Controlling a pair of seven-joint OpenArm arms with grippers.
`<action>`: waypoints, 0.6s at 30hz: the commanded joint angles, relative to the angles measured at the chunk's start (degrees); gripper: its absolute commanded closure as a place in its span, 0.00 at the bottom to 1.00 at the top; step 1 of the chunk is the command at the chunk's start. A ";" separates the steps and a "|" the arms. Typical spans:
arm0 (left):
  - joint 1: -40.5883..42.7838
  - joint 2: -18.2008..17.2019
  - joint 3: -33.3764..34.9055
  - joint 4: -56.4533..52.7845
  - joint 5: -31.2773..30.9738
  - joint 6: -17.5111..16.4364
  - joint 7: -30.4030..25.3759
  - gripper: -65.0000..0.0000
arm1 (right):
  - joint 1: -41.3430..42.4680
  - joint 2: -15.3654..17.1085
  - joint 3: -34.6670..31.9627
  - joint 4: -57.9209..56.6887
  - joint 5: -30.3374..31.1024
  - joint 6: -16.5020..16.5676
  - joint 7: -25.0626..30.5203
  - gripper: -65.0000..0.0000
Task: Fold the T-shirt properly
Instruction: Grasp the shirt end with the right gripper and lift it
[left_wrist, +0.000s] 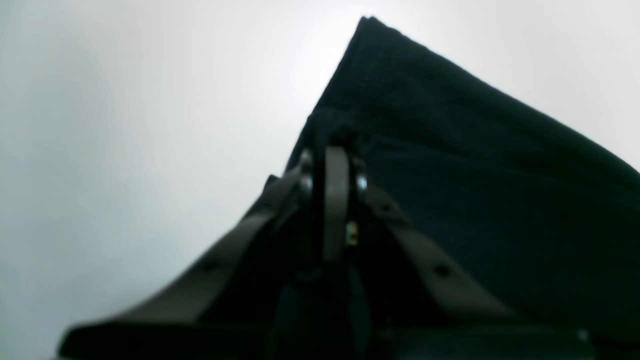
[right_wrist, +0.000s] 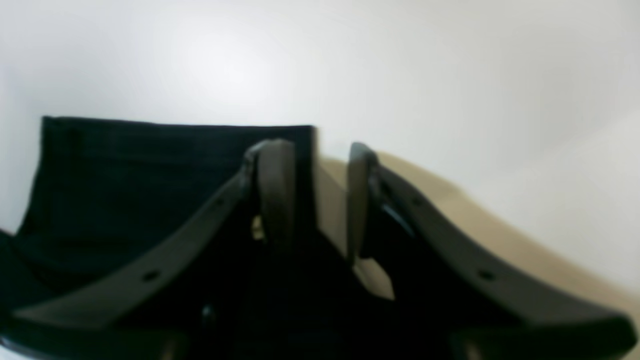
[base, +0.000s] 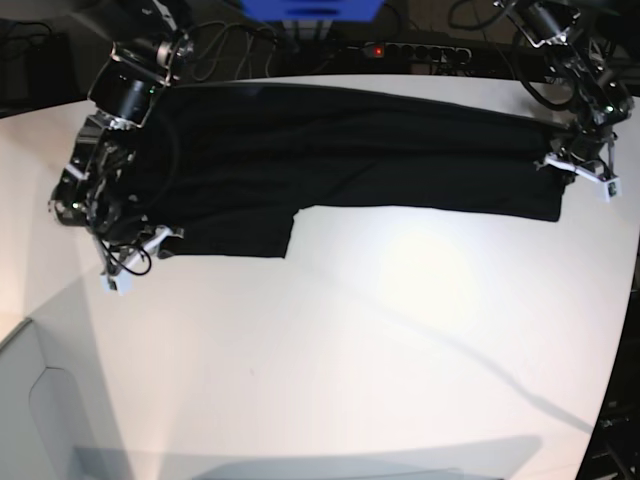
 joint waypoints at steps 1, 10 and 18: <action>-0.38 -1.12 -0.20 0.89 -0.39 -0.08 -0.51 0.99 | 0.54 0.13 -0.20 0.35 -0.43 1.38 -1.84 0.70; -0.20 -1.12 -0.20 0.89 -0.39 -0.08 -0.42 0.99 | 0.36 -1.36 -4.51 0.35 -0.43 1.38 -1.75 0.72; -0.20 -1.12 -0.20 0.89 -0.39 -0.08 -0.42 0.99 | 0.63 -1.27 -4.60 0.70 -0.43 1.38 -1.84 1.00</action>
